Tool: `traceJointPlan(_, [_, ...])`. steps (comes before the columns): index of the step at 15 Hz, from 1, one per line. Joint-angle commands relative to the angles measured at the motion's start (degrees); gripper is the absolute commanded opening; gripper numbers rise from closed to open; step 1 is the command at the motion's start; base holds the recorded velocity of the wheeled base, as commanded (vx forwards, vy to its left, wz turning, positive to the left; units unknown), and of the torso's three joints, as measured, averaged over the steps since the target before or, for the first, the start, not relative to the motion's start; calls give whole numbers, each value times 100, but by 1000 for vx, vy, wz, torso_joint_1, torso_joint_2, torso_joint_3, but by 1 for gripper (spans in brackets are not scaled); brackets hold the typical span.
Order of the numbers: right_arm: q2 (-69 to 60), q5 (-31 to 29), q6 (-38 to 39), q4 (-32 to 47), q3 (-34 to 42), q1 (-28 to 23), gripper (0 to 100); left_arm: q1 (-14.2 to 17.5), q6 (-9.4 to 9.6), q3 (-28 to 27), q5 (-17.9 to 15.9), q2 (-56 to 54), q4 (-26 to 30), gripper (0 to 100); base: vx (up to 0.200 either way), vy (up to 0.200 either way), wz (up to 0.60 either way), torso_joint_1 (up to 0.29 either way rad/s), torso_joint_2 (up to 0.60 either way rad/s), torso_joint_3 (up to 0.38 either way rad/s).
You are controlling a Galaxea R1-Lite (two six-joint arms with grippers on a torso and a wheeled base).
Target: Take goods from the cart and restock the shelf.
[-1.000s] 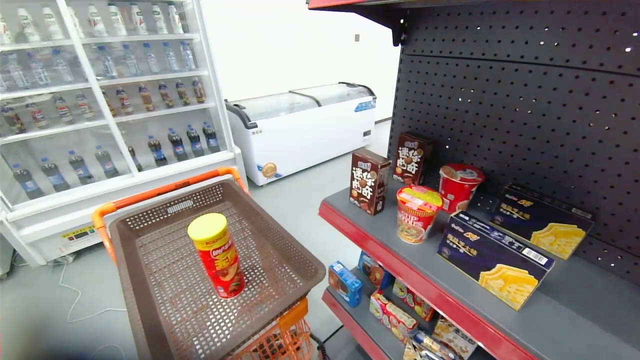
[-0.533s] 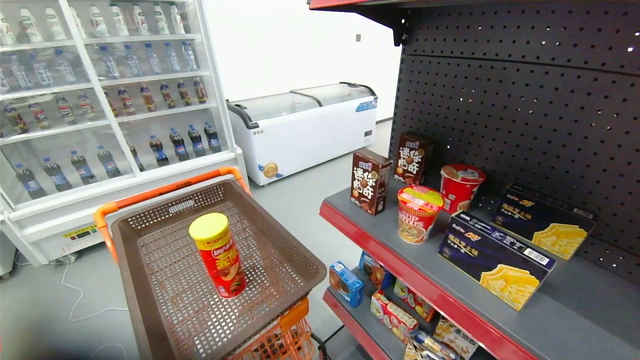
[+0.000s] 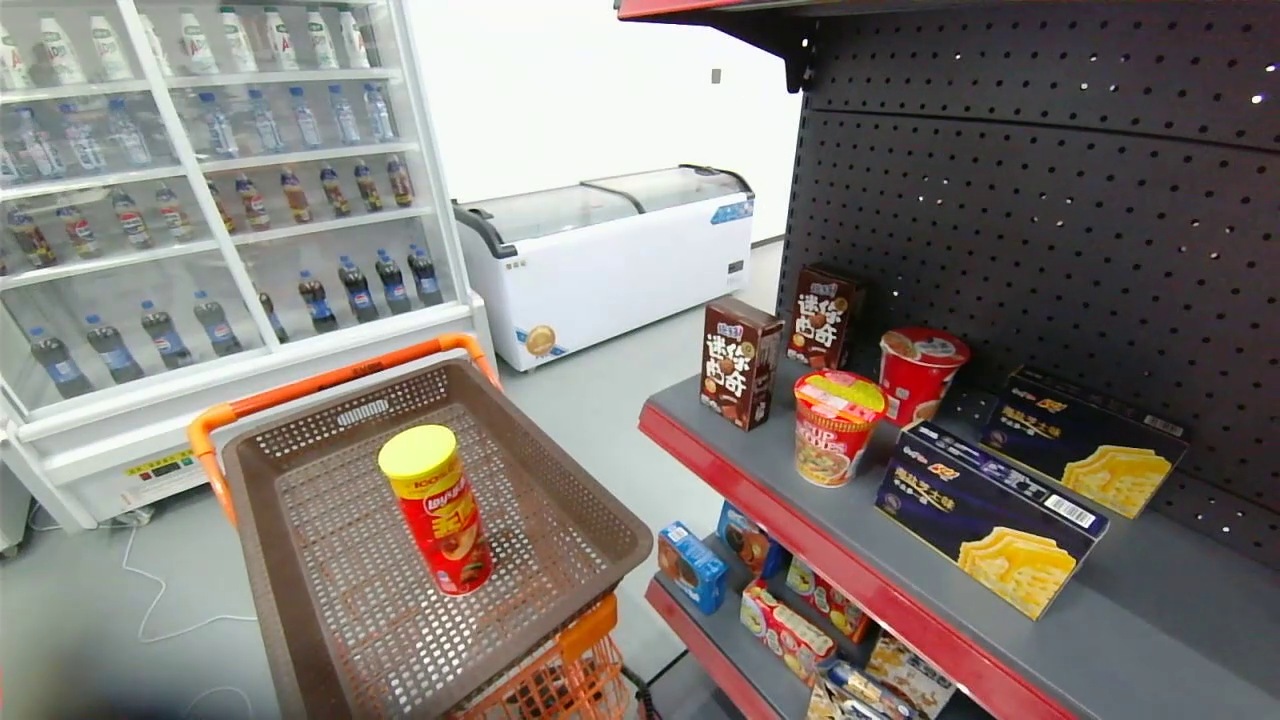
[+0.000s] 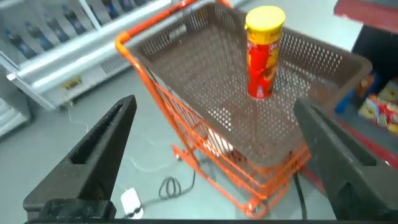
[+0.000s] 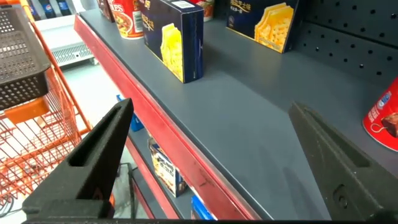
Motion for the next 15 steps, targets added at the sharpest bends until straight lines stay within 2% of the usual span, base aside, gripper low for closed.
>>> traceJointPlan(1, [-2, 2, -1, -4, 0, 1, 100, 1, 55, -664, -201, 2468, 65, 100, 0, 0, 0, 0, 0, 0])
traceJointPlan(3, [-2, 2, -1, -4, 0, 1, 100, 10, 107, -655, -641, 3259, -67, 100, 0, 0, 0, 0, 0, 0])
traceJointPlan(4, [-2, 2, -1, -4, 0, 1, 100, -25, 143, -646, -1194, 4015, -629, 100, 0, 0, 0, 0, 0, 0])
traceJointPlan(6, [-2, 2, -1, -4, 0, 1, 100, 37, 134, -620, -1344, 4911, -1508, 100, 0, 0, 0, 0, 0, 0])
traceJointPlan(8, [-2, 2, -1, -4, 0, 1, 100, 63, 143, -655, -1379, 5465, -1956, 100, 0, 0, 0, 0, 0, 0])
traceJointPlan(10, [-2, 2, -1, -4, 0, 1, 100, 63, 187, -646, -1730, 6133, -2484, 100, 0, 0, 0, 0, 0, 0])
traceJointPlan(12, [-2, 2, -1, -4, 0, 1, 100, 81, 494, -594, -1941, 6643, -2967, 100, 0, 0, 0, 0, 0, 0])
traceJointPlan(14, [-2, 2, -1, -4, 0, 1, 100, 81, 670, -576, -2100, 7082, -3459, 100, 0, 0, 0, 0, 0, 0])
traceJointPlan(15, [-2, 2, -1, -4, 0, 1, 100, 81, 679, -558, -2170, 7179, -3582, 100, 0, 0, 0, 0, 0, 0])
